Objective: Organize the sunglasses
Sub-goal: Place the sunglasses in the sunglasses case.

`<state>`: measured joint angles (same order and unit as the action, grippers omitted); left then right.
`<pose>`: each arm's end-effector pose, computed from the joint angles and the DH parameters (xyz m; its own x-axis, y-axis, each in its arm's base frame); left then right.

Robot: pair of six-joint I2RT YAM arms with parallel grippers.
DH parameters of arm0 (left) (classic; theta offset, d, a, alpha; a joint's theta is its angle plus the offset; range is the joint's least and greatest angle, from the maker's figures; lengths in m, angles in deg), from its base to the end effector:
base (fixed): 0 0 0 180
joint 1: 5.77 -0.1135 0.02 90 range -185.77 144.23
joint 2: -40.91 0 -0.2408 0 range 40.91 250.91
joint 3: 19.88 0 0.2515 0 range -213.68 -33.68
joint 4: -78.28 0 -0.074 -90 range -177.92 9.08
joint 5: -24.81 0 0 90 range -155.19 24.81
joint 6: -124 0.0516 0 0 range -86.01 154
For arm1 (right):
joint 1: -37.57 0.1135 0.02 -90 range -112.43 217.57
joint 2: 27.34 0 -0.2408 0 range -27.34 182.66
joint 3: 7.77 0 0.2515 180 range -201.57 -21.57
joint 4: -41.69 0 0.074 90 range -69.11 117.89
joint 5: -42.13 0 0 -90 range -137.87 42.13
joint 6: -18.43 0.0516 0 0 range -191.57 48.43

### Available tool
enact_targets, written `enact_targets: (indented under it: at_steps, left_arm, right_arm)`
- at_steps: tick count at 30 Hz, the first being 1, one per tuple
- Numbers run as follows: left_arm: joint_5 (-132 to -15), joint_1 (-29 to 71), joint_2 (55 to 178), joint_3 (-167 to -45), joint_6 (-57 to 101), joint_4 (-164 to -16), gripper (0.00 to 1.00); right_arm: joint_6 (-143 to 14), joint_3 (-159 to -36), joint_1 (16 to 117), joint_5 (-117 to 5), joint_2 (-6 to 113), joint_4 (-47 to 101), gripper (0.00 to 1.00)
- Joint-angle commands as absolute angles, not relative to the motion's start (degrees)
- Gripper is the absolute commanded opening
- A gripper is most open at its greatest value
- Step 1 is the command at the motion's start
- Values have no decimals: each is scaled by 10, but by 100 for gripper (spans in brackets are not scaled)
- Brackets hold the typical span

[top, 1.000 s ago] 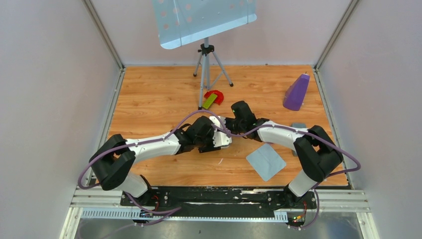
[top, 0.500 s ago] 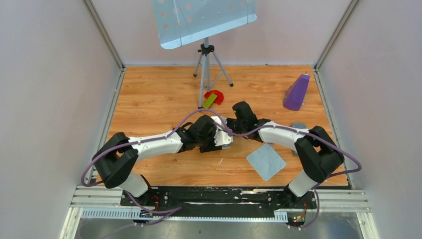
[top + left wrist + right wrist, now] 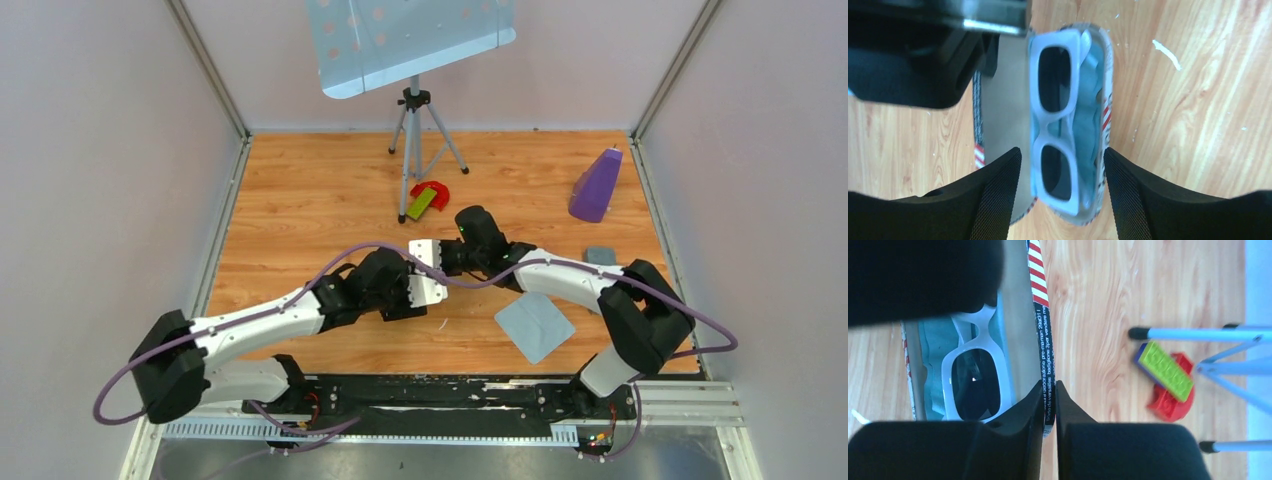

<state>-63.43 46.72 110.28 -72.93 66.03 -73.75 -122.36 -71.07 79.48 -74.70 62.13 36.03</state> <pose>0.1635 -0.2104 0.1805 0.0529 0.8016 -0.5955 0.8863 0.2370 0.3978 0.2416 0.2481 0.1801 0.4348 -0.5388 -0.7215 -0.8613 -0.0151 -0.5078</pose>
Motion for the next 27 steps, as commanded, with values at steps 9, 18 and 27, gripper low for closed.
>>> enact_targets:
  at_steps: [9, 18, 27]
  left_arm:
    - [-635, 463, 923, -694, 547, -749, 68]
    - [-597, 466, 914, -622, 550, -893, 64]
    - [-500, 451, 876, -629, 528, -855, 68]
  right_arm:
    - [-1233, -711, 794, -739, 634, 332, 0]
    - [-1215, -723, 792, -779, 642, 299, 0]
    - [-1221, -711, 792, -753, 653, 334, 0]
